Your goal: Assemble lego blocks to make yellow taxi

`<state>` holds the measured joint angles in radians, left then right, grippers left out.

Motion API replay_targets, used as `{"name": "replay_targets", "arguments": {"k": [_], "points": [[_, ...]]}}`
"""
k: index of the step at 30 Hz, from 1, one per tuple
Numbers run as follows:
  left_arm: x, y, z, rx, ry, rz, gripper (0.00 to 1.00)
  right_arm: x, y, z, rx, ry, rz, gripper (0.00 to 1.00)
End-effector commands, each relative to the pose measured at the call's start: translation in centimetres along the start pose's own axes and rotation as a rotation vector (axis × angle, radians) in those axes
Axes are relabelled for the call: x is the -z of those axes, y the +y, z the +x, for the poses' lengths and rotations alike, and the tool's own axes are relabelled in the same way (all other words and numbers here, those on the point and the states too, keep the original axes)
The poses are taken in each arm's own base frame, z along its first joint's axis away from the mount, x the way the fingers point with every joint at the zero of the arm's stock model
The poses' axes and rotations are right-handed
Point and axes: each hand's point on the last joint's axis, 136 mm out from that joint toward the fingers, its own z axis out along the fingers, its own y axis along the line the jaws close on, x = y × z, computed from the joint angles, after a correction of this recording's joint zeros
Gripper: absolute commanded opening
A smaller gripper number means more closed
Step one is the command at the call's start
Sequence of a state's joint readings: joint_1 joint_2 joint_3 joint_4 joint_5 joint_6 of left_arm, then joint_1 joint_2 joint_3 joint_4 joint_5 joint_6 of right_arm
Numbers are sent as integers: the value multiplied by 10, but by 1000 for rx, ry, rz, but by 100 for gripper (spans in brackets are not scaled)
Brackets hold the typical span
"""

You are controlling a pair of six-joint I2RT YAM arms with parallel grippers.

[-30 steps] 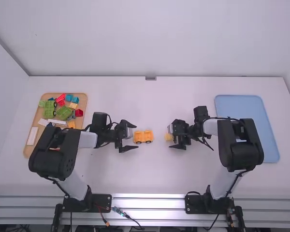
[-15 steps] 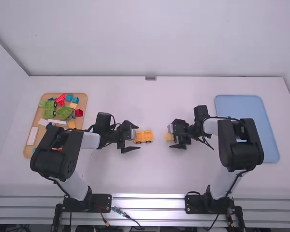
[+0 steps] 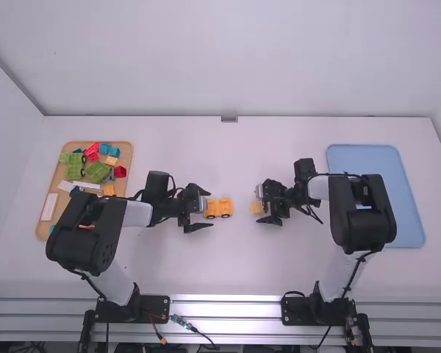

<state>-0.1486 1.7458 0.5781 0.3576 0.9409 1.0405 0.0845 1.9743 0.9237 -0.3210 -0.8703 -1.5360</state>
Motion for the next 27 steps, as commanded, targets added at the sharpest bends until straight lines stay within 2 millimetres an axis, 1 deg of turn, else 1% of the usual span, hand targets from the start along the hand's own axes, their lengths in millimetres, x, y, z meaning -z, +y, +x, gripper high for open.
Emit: {"name": "replay_targets", "arguments": {"k": [1,4,7,11,16,23,27], "points": [[-1,3,-4,-9,-12,4,99,4,-1,-6,41,-53,-31,99],[-1,3,-3,-6,-11,7,99,9,4,-11,75,-84,-55,99],[-1,3,-3,0,-11,6,99,9,3,-8,74,-88,-43,99],[-1,3,-3,0,-11,6,99,-4,-2,4,33,-116,-8,99],[-1,3,-3,0,-11,6,99,-4,-3,0,35,-132,-14,99],[-1,3,-4,-3,-12,4,99,-9,-4,4,19,-75,-31,100],[-1,3,-3,0,-11,6,99,-16,-5,7,-3,-39,-32,94]]}}
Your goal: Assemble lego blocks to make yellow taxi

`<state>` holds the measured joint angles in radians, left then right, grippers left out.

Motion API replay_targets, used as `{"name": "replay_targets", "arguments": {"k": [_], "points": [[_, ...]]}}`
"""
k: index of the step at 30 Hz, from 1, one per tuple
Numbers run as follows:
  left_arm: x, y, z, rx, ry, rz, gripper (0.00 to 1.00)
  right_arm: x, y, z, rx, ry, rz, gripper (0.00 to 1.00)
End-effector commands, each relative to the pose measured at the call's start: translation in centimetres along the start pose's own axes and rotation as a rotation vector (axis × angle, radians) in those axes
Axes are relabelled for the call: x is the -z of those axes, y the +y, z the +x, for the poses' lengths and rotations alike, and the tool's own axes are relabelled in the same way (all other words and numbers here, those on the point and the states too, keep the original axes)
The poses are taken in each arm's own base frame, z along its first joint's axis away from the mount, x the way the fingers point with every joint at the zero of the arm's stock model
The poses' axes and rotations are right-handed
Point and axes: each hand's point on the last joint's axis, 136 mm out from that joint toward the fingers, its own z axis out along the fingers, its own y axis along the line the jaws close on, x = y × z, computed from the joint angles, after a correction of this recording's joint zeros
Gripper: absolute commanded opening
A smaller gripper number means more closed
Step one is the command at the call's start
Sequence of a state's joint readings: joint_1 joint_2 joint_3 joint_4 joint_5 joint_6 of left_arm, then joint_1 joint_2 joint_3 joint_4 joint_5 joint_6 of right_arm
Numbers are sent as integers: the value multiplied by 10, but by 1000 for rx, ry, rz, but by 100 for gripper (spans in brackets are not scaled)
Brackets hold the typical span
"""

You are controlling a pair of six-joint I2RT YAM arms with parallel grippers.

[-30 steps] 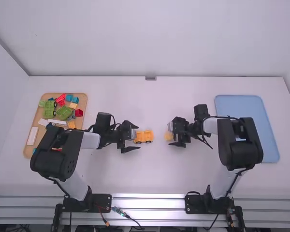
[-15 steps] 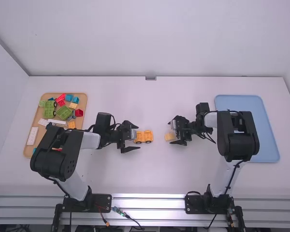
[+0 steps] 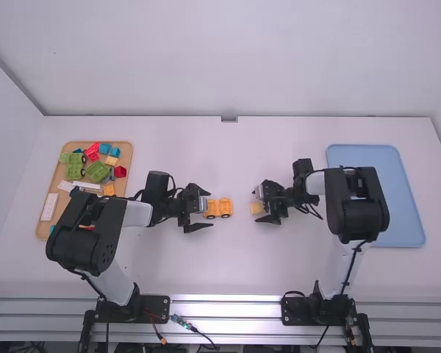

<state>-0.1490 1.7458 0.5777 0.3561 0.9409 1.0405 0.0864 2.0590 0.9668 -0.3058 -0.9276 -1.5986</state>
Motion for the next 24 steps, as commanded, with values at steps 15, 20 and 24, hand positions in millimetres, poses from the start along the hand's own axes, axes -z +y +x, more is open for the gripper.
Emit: {"name": "replay_targets", "arguments": {"k": [15,20,24], "points": [[-1,3,-4,-1,-12,5,99,4,0,9,-86,16,2,68],[-1,3,-4,-1,-12,5,99,8,0,11,-102,10,7,62],[-1,3,-4,-1,-12,5,99,6,4,9,-88,11,-11,61]]}}
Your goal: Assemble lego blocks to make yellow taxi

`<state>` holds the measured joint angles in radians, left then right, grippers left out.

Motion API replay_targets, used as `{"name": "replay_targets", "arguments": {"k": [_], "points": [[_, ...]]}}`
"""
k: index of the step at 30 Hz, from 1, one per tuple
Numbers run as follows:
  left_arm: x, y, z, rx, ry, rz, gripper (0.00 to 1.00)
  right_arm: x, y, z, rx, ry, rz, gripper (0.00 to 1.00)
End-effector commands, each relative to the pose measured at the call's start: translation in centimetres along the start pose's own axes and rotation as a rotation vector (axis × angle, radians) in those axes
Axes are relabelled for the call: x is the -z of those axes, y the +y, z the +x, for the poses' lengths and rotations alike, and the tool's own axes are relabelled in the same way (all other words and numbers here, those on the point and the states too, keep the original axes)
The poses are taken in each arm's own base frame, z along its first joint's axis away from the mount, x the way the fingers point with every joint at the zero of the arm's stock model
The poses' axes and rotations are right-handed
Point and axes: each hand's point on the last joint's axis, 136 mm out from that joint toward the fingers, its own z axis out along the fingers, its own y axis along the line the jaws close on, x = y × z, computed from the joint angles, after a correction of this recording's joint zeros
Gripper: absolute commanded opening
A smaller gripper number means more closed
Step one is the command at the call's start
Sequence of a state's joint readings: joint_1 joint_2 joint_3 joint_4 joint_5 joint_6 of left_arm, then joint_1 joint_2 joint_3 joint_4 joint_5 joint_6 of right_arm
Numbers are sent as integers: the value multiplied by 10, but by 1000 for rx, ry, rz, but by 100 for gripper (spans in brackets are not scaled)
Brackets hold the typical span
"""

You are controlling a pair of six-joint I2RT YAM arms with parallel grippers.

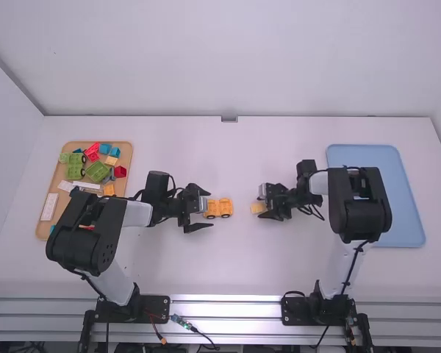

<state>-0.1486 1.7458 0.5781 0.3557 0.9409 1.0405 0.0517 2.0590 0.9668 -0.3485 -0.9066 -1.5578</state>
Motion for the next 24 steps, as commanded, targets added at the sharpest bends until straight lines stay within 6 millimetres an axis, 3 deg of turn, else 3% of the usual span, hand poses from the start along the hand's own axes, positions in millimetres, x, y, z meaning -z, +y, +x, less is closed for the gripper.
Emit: {"name": "replay_targets", "arguments": {"k": [1,5,16,24], "points": [[-1,3,-4,-1,-12,5,99,-5,2,-2,10,-13,-18,60],[-1,3,-4,-2,-12,5,99,-7,3,-3,17,-9,-24,59],[-1,3,-4,-1,-12,6,99,-6,3,-3,15,-9,-22,41],[-1,3,-4,-1,-12,6,99,-7,3,-3,16,-6,-25,36]]}}
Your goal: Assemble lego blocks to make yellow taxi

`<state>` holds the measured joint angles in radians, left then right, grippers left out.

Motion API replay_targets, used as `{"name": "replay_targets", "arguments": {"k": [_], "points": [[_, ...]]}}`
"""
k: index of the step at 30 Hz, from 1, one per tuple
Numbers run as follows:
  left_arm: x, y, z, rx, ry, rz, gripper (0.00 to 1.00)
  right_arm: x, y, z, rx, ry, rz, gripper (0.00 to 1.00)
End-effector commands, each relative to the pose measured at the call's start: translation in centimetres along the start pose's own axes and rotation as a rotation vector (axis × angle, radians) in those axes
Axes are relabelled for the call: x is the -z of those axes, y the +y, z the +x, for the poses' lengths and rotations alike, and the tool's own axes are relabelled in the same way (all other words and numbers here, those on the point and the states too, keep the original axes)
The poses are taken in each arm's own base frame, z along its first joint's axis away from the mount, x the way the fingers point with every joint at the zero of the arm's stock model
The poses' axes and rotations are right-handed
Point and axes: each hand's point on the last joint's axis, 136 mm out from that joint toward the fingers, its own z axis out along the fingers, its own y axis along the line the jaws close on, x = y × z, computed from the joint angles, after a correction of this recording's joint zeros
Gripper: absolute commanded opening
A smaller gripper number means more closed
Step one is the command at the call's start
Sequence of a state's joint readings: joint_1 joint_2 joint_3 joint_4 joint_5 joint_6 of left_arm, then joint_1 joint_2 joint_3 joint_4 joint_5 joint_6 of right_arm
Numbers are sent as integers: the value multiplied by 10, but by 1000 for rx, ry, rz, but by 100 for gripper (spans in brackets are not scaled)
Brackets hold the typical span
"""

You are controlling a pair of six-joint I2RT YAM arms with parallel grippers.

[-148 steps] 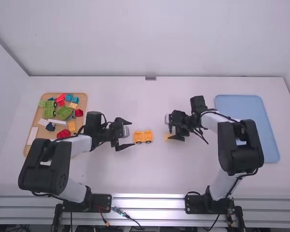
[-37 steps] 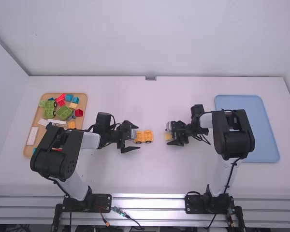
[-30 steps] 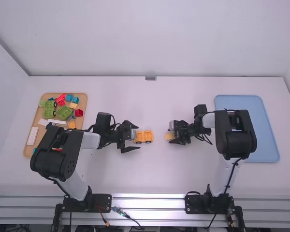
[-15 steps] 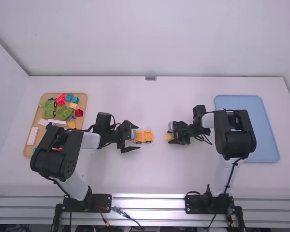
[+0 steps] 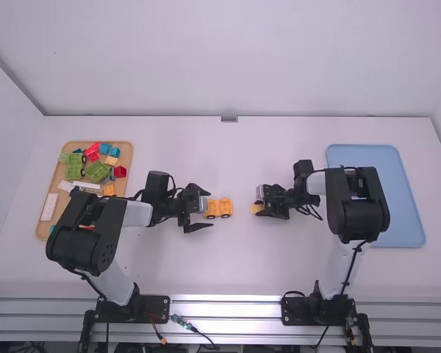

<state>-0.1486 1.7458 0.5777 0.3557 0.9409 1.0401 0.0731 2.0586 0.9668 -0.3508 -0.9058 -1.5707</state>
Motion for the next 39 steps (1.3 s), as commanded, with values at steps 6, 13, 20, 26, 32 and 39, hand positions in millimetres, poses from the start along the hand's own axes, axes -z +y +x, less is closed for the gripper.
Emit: {"name": "replay_targets", "arguments": {"k": [6,13,20,26,32,39], "points": [[-1,1,-2,8,-6,11,99,-1,-1,0,-8,-14,-3,34],[-5,2,9,18,18,5,99,-1,-2,0,-7,-14,-3,31],[-12,1,12,7,-21,18,99,-2,-1,0,-8,-14,-3,30],[-21,8,21,42,-13,42,99,-2,-1,0,-11,-14,-6,31],[-33,16,21,103,-62,115,99,-2,0,0,-12,-14,-6,30],[-36,6,29,142,-46,160,99,-1,-1,0,-12,-14,-5,31]]}}
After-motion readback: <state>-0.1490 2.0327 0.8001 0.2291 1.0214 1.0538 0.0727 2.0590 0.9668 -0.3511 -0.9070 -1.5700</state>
